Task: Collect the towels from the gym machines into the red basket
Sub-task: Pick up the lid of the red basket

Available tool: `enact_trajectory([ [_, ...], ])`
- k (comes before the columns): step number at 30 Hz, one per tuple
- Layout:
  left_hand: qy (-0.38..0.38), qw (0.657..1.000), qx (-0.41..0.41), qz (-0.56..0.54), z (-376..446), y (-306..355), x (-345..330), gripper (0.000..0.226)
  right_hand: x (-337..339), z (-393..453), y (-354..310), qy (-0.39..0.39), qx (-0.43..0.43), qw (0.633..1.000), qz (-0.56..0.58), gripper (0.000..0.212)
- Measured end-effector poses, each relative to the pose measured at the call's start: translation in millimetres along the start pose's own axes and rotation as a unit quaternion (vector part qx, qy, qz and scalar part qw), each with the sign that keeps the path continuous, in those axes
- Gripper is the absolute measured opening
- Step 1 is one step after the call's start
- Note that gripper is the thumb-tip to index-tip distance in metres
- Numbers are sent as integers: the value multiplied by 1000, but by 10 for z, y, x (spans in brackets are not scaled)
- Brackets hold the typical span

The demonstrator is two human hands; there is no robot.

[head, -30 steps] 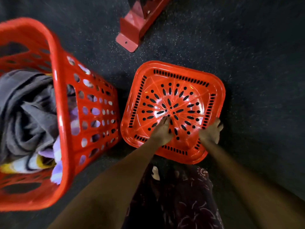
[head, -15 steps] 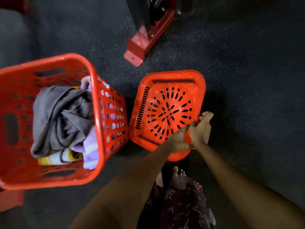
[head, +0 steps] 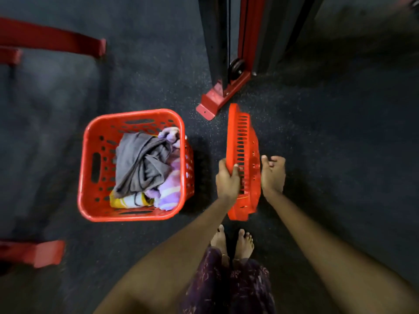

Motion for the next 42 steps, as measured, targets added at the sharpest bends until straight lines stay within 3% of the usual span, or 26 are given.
enact_trajectory([
  [4,45,991,6,-126,-245,170,424,14,219,-282,27,29,-44,999,-3,45],
  [5,40,985,12,-167,-282,167,573,6,239,-367,12,25,-64,998,-9,49],
  [9,-29,946,61,-317,-443,158,1178,15,210,-582,29,-11,-138,989,-42,69],
  [15,-49,929,80,-358,-441,-265,2234,15,-104,-845,-140,-13,-160,987,16,81],
  [19,-64,927,75,-361,-403,-558,2924,11,-533,-939,-265,-130,-152,980,16,83],
  [22,-64,926,89,-360,-328,-720,3470,12,-930,-1080,-419,-154,-130,979,34,80],
  [25,-63,935,94,-336,-203,-829,3985,26,-1287,-1171,-430,-157,-160,966,131,94],
  [28,-38,951,88,-294,-29,-871,4346,12,-1630,-1125,-312,-142,-190,954,184,91],
  [33,62,991,37,-108,368,-1088,4687,10,-2124,-1211,-565,-17,-151,987,54,100],
  [37,71,994,82,-13,567,-1225,4681,35,-2409,-1243,-806,33,-148,988,6,64],
  [42,63,989,131,7,739,-1351,4608,39,-2542,-1046,-852,46,-112,991,-53,62],
])
Point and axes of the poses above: each hand's wrist, its own z-axis towards the middle knuckle, its own x-axis out of the back of the hand, y = z × x, the point moved 1 cm from there along z, towards the middle knuckle, and after that the axes turned 10 degrees about -y, right-handed, at the moved point
